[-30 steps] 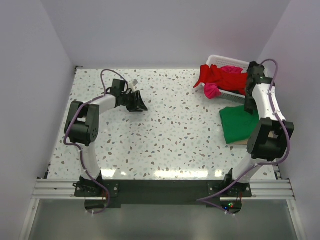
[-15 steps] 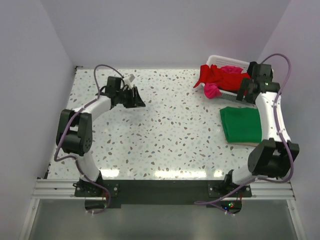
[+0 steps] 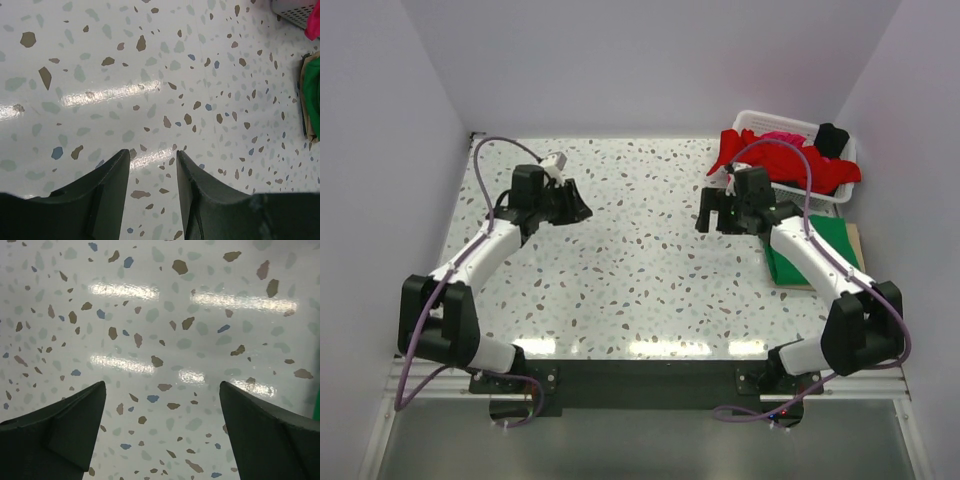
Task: Fold and stack the t-shirts
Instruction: Reset both grippers
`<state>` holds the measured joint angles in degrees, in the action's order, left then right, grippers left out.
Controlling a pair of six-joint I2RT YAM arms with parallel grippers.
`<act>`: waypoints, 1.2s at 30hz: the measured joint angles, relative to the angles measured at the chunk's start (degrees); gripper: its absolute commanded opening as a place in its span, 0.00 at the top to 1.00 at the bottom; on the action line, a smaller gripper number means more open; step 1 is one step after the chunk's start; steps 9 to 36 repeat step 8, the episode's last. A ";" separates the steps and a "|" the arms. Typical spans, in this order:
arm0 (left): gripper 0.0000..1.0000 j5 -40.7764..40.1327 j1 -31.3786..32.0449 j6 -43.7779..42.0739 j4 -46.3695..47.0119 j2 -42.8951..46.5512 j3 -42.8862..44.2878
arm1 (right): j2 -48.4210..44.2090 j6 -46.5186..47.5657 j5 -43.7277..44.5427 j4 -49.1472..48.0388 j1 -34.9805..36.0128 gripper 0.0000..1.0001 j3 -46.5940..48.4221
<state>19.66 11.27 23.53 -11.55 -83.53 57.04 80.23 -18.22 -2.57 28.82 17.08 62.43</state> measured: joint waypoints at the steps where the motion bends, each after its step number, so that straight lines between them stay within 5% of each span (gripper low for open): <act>1: 0.52 -0.87 0.00 0.17 -0.11 1.27 -0.72 | 0.20 -0.63 -0.57 -0.50 0.79 0.02 -0.39; 8: 0.52 -5.51 0.00 2.56 -1.68 9.14 -4.48 | 0.24 -0.94 -2.54 -1.86 1.77 0.02 -0.61; 36: 0.52 -5.51 0.00 2.56 -1.68 9.14 -4.48 | 0.24 -0.94 -2.54 -1.86 1.77 0.02 -0.61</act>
